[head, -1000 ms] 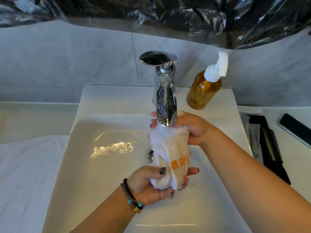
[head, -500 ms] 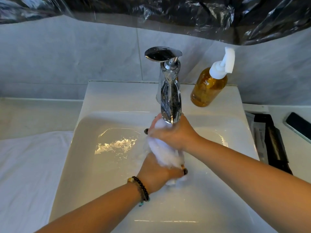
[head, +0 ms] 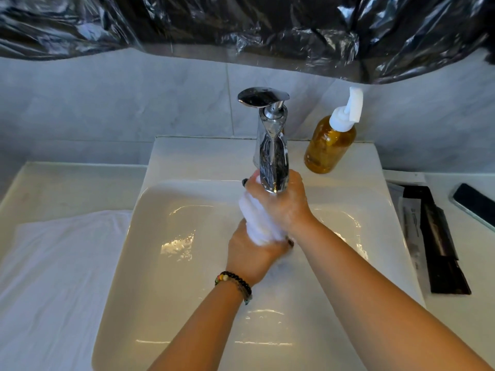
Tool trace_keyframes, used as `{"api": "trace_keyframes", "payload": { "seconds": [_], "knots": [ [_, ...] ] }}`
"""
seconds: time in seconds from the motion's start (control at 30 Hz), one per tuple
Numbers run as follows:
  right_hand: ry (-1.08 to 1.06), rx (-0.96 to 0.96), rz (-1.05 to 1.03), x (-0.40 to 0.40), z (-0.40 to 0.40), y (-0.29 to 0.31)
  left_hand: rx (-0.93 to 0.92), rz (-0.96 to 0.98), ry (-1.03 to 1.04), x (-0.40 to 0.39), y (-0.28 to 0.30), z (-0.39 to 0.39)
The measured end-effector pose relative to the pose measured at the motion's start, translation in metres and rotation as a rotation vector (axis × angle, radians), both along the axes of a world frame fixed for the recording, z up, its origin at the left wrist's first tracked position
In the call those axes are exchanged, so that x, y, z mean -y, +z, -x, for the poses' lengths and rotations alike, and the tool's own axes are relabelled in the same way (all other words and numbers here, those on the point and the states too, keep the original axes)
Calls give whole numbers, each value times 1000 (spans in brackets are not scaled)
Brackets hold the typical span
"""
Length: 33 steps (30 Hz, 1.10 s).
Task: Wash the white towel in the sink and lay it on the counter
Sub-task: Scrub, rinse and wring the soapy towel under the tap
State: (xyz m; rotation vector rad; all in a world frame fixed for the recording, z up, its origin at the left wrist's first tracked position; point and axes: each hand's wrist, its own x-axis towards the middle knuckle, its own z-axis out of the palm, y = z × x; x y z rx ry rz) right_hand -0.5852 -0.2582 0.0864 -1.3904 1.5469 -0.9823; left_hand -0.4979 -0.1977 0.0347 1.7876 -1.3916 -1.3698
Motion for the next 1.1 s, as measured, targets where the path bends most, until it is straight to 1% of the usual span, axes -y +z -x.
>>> {"api": "trace_keyframes", "payload": {
  "seconds": [0.07, 0.1, 0.2, 0.27, 0.3, 0.37, 0.4, 0.43, 0.47, 0.5, 0.57, 0.63, 0.67, 0.73, 0.77, 0.87, 0.9, 0.97, 1.07, 1.1],
  "knots": [
    [-29, 82, -60, -3, 3, -3, -4, 14, -101, 1, 3, -6],
    [-66, 93, -108, -4, 4, -6, -33, 32, -144, 2, 4, -10],
    [-288, 186, -304, 3, 8, -16, -235, 70, -205, 4, 10, -14],
    [-329, 255, -358, 0, 11, -13, -335, 20, -171, 8, 16, -14],
    [-305, 340, -369, -3, 16, -10, -349, -6, -154, 11, 16, -14],
    [-264, 680, -381, -9, 29, -8, -404, -69, -100, 16, 15, -17],
    [-271, 822, -405, -12, 37, -7, -499, -114, -55, 17, 12, -20],
    [-290, 895, -414, -17, 44, -8, -620, -154, -11, 18, 9, -22],
    [-325, 866, -414, -20, 50, -14, -724, -181, 24, 18, 6, -24],
    [-359, 768, -414, -25, 55, -18, -821, -198, 52, 18, 8, -25],
    [-448, 500, -438, -37, 62, -35, -1017, -205, 97, 20, 15, -25],
    [-509, 259, -419, -48, 65, -54, -1128, -226, 125, 25, 22, -28],
    [-511, 86, -357, -52, 66, -64, -1165, -241, 114, 27, 27, -30],
    [-429, -309, -184, -61, 67, -82, -1190, -269, 118, 31, 33, -33],
    [-347, -455, -127, -65, 66, -92, -1183, -270, 126, 32, 37, -33],
    [-88, -755, -178, -84, 59, -121, -1137, -230, 180, 33, 40, -37],
    [-21, -841, -156, -94, 57, -128, -1099, -201, 214, 35, 38, -41],
    [142, -870, -37, -125, 47, -136, -1036, -180, 266, 38, 34, -48],
    [471, -773, 98, -158, 20, -132, -967, -196, 279, 42, 32, -55],
    [530, -795, 158, -158, 7, -130, -926, -200, 278, 44, 35, -55]
  ]
}}
